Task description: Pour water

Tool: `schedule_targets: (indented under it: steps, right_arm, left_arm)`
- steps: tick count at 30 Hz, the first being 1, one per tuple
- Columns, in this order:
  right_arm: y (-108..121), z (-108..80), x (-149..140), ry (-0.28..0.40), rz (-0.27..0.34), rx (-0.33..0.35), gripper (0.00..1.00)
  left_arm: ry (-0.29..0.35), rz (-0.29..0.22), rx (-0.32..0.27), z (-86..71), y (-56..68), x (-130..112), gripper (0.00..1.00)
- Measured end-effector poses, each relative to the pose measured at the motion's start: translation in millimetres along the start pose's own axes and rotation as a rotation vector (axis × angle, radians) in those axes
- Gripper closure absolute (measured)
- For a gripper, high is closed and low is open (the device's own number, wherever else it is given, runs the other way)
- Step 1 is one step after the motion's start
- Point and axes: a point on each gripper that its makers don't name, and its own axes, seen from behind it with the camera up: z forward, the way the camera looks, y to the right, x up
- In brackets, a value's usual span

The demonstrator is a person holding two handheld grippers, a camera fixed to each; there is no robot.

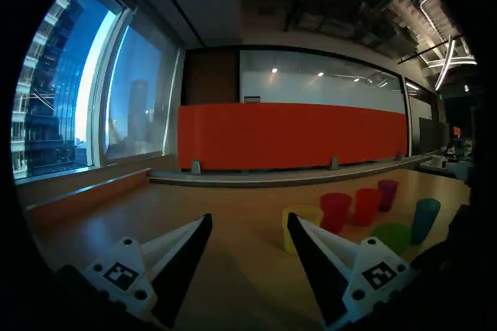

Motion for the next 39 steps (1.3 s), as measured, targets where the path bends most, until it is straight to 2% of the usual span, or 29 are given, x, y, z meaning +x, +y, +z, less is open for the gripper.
schedule_targets:
  steps: [11, 39]
  right_arm:
    - [-2.6, -0.8, -3.4, -0.007, -0.028, -0.001, 0.0]
    - [-2.9, -4.0, -3.9, -0.008, -0.025, 0.006, 0.0]
  left_arm:
    - [0.0, 0.0, 0.0, 0.4, 0.1, -0.2, 0.1]
    - [0.0, 0.0, 0.0, 0.5, -0.5, -0.3, 0.1]
